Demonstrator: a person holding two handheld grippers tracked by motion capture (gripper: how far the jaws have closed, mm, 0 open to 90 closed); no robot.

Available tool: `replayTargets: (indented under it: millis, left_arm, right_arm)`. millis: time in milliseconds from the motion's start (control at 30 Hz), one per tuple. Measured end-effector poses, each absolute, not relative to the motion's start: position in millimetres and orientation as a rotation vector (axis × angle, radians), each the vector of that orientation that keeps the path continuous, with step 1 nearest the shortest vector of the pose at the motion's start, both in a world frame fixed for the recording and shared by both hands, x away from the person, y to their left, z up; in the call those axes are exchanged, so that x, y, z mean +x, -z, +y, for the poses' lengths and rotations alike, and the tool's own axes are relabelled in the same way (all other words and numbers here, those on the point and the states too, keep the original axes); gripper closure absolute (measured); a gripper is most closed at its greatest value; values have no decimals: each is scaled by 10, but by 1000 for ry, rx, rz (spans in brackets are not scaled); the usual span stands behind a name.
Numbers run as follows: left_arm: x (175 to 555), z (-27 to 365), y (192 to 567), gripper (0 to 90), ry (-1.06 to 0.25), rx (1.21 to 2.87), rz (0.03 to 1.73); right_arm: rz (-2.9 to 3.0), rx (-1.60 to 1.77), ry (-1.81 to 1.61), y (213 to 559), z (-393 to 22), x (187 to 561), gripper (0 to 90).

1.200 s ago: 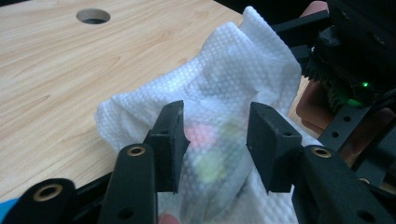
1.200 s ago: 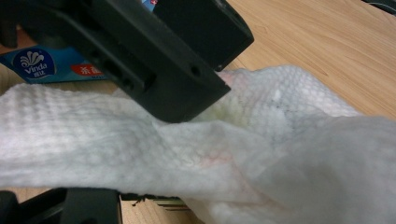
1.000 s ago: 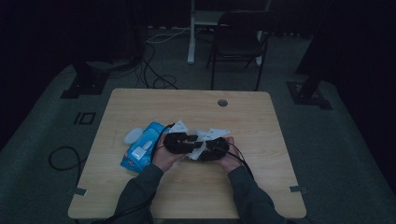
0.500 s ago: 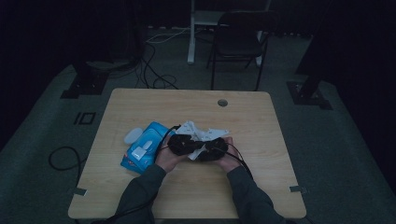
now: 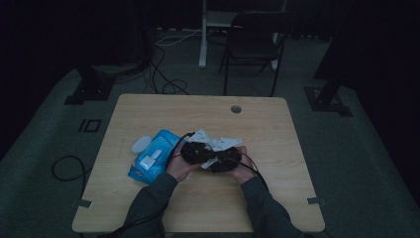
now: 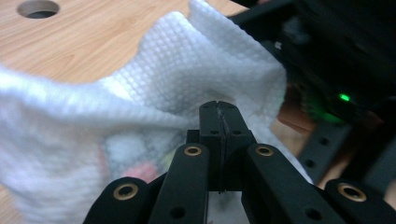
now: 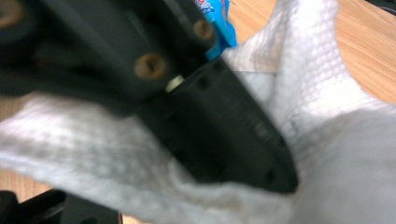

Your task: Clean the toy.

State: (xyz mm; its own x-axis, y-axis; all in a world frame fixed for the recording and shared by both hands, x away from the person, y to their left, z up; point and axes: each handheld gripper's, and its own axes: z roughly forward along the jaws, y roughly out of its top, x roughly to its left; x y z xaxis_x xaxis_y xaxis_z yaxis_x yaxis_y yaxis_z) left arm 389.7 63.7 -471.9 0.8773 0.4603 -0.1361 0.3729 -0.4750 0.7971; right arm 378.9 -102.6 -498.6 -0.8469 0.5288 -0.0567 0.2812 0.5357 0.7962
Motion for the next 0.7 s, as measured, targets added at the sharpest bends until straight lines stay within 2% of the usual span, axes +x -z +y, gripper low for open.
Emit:
replayTargets:
  millis: [633, 700]
  left_arm:
    - [3921, 844, 4679, 899, -202, 2050, 701]
    - [3911, 859, 4673, 872, -210, 2046, 708]
  right_arm:
    - [2471, 680, -1236, 4952, -1065, 3789, 339]
    - [2469, 680, -1235, 4952, -1073, 3790, 339]
